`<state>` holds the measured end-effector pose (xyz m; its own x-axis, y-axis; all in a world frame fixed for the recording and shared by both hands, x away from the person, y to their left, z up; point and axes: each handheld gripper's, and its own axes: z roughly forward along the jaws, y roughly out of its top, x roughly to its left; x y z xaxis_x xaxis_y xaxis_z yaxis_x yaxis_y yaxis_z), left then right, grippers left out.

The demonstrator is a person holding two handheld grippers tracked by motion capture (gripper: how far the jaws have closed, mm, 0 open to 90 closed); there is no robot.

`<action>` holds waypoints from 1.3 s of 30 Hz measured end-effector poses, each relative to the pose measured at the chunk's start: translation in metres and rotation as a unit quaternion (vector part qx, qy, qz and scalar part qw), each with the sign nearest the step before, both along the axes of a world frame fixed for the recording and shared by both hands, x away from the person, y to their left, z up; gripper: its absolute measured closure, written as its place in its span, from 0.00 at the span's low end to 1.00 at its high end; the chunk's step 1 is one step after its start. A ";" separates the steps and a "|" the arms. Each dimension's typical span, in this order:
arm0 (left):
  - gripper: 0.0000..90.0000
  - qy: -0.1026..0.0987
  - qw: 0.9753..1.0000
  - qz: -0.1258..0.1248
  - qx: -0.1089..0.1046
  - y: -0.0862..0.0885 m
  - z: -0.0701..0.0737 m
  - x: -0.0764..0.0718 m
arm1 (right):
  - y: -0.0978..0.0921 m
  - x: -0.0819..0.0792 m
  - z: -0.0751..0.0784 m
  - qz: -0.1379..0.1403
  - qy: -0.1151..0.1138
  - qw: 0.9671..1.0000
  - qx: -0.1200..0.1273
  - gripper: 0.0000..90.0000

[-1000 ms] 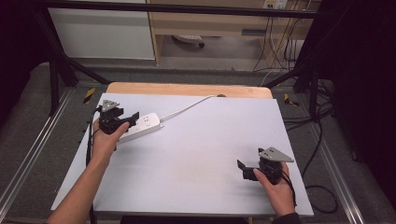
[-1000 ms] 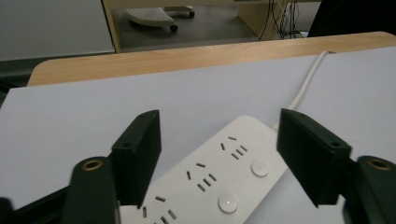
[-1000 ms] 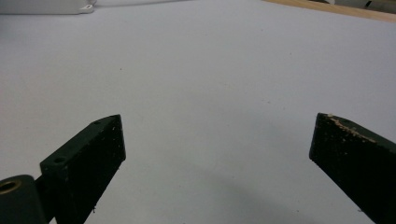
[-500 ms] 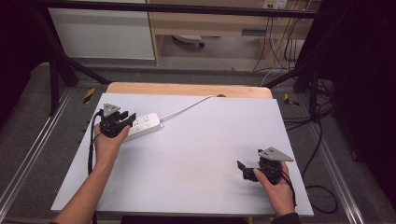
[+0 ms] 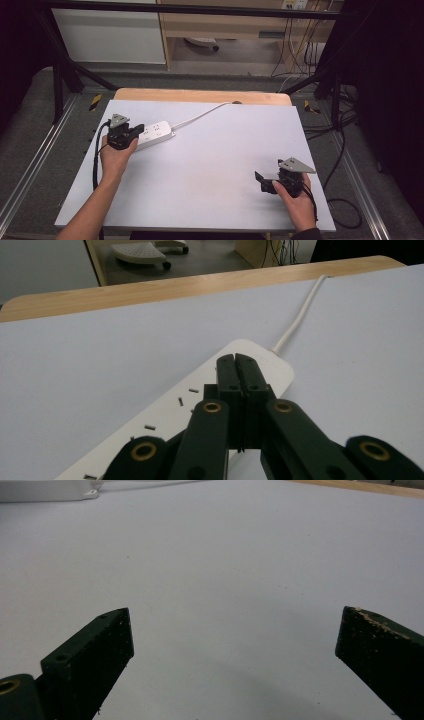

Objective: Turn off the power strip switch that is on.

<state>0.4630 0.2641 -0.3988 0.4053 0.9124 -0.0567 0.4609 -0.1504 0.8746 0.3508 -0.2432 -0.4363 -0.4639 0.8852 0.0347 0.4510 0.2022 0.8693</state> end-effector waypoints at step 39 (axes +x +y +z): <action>1.00 0.027 0.999 -0.021 -0.019 0.007 -0.024 0.004 | 0.008 0.001 -0.005 0.013 0.009 1.000 -0.012 0.03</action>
